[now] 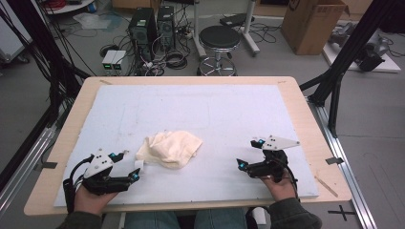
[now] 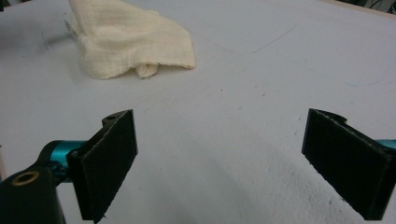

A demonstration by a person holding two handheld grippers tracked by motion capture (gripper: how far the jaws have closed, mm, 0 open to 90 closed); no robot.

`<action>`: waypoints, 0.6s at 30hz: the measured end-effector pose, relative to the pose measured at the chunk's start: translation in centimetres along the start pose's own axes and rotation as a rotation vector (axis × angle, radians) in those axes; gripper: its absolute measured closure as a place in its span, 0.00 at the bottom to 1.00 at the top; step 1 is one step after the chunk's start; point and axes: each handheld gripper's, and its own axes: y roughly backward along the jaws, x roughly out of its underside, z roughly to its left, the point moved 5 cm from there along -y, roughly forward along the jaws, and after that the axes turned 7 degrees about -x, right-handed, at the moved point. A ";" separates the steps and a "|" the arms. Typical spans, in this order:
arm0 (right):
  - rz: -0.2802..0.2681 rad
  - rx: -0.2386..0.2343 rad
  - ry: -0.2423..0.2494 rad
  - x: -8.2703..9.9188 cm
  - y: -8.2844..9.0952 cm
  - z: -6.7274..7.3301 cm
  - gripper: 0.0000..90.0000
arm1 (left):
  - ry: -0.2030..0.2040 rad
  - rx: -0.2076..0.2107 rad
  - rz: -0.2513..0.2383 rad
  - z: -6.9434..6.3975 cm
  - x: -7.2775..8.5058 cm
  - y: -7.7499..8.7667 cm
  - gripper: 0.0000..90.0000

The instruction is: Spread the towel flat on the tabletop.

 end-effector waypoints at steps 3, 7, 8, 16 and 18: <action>-0.003 -0.009 -0.001 -0.2 -0.1 0.1 0.11 | -0.006 0.003 0.001 -0.2 0.0 0.0 0.24; -0.005 -0.021 0.001 -0.5 -0.4 0.3 0.11 | -0.006 0.002 0.003 -0.3 0.0 0.1 0.24; -0.004 -0.024 -0.004 -0.6 -0.5 0.4 0.11 | -0.011 0.002 0.003 -0.2 0.1 0.2 0.24; 0.015 -0.038 0.005 -0.7 -1.1 0.7 0.11 | -0.006 0.006 0.002 -0.3 0.0 0.0 0.24; 0.017 -0.039 0.010 -0.6 -1.1 0.7 0.11 | -0.003 0.018 0.000 -0.5 -0.2 -0.1 0.24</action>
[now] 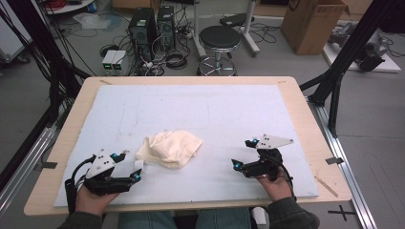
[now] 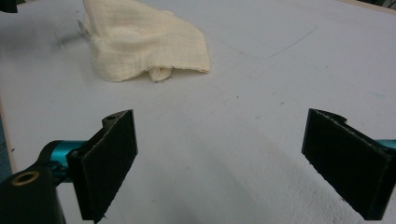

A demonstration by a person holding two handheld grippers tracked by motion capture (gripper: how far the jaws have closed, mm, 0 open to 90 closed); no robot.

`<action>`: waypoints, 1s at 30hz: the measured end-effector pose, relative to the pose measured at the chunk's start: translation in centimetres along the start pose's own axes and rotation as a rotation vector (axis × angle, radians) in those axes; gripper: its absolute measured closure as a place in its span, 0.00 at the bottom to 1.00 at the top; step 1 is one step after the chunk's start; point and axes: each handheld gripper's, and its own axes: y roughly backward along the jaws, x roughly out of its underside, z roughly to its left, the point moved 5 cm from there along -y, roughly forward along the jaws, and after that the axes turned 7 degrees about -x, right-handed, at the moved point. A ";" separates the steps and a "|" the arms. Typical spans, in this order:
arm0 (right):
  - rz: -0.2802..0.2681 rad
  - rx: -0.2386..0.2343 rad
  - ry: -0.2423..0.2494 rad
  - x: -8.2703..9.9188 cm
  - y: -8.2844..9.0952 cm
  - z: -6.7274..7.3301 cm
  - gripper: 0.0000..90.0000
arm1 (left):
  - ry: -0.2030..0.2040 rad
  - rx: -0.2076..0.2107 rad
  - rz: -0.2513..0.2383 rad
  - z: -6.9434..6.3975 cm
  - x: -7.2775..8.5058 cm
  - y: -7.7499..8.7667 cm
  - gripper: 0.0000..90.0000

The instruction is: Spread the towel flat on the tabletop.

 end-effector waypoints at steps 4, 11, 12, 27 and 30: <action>0.006 -0.003 0.001 0.1 0.0 0.1 0.11 | 0.001 0.002 -0.003 -0.1 -0.2 -0.3 0.24; 0.002 0.006 0.000 0.2 0.4 0.2 0.11 | 0.045 0.023 -0.009 -0.3 -1.1 -1.9 0.26; -0.001 0.005 0.002 0.2 0.5 0.2 0.11 | 0.054 0.027 -0.003 -0.4 -1.4 -2.6 0.26; -0.031 0.011 0.001 0.2 1.3 -0.2 0.11 | 0.107 0.004 -0.004 -1.0 -3.0 -7.8 0.31; -0.034 0.008 0.001 0.2 1.3 -0.2 0.11 | 0.124 0.005 0.006 -1.0 -3.0 -8.7 0.33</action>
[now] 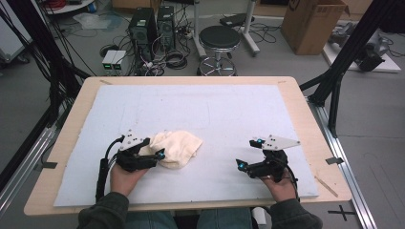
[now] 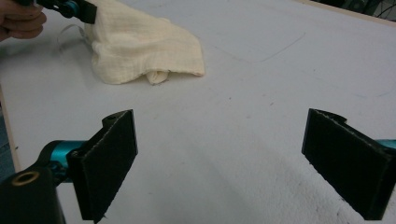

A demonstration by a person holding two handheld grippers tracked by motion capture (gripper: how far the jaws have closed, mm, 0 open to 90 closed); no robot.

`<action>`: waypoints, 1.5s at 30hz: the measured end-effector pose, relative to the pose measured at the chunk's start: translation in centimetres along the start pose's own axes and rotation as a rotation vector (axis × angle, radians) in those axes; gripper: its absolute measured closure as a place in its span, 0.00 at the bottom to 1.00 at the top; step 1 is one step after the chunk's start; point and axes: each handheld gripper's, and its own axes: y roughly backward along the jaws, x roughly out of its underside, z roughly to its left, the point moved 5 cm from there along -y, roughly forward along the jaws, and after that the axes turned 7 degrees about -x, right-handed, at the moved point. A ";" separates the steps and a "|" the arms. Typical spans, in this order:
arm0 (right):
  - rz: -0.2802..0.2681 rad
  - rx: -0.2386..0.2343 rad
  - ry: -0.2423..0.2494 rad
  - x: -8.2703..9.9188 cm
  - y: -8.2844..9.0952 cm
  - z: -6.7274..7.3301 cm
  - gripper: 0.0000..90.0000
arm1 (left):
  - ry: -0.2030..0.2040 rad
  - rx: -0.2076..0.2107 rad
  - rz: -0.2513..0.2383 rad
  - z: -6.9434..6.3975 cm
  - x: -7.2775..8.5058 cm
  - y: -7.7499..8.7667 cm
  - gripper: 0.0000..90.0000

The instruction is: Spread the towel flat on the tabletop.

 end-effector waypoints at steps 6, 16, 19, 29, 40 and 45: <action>-0.004 0.000 0.005 -0.1 0.1 0.0 0.11 | -0.007 -0.028 0.104 -0.6 0.7 -2.0 0.48; -0.008 -0.004 0.002 0.0 0.3 -0.1 0.11 | -0.020 -0.067 0.168 -1.1 1.0 -3.1 0.79; -0.015 -0.003 0.009 -0.1 0.4 -0.1 0.11 | -0.026 -0.068 0.163 -1.1 0.9 -3.1 0.86; -0.022 0.000 0.000 0.0 0.7 -0.3 0.11 | -0.027 -0.046 0.119 -2.0 -0.7 -2.3 0.88; -0.035 0.012 -0.006 0.0 1.2 -0.4 0.11 | -0.089 0.016 0.067 -4.7 -3.6 -1.8 0.88; -0.040 0.014 -0.004 0.0 1.4 -0.5 0.11 | -0.101 0.047 0.044 -5.7 -4.7 -1.7 0.88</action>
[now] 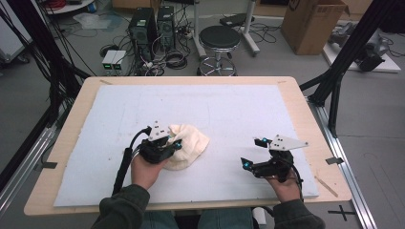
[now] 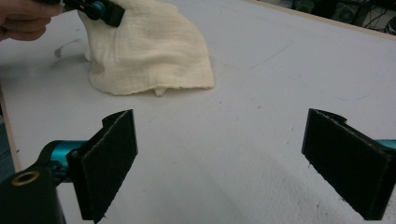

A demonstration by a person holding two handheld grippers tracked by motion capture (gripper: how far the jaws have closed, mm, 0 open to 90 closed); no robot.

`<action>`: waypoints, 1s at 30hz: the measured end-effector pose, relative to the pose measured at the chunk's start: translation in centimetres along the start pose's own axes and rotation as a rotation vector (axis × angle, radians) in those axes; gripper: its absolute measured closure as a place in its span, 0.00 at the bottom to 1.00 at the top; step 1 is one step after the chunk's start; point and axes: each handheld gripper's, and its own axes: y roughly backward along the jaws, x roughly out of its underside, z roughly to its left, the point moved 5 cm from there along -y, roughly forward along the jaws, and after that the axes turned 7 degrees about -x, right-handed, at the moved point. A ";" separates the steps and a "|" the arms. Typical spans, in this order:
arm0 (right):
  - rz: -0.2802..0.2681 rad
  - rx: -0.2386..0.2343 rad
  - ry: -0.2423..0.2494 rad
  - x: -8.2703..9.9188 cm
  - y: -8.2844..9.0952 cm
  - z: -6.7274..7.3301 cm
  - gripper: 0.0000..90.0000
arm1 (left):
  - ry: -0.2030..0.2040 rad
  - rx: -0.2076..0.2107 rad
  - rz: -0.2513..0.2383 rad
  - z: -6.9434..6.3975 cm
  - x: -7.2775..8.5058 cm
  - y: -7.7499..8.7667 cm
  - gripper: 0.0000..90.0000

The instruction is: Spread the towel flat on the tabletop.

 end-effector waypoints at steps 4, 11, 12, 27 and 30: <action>0.000 0.002 -0.002 0.0 0.0 0.0 0.11 | -0.018 0.033 -0.013 -0.8 -0.9 0.1 0.88; -0.002 -0.001 0.001 0.0 0.0 0.0 0.11 | -0.047 0.096 -0.044 -2.3 -2.2 -0.3 0.88; -0.002 -0.001 0.001 0.0 0.0 0.0 0.11 | -0.051 0.104 -0.048 -2.5 -2.3 -0.4 0.88; -0.005 0.003 0.004 0.0 0.2 -0.2 0.11 | -0.117 0.151 -0.043 -4.1 -3.1 -2.2 0.88; 0.003 0.000 0.001 0.0 0.0 -0.2 0.11 | -0.100 0.145 -0.009 -3.8 -2.4 -4.1 0.87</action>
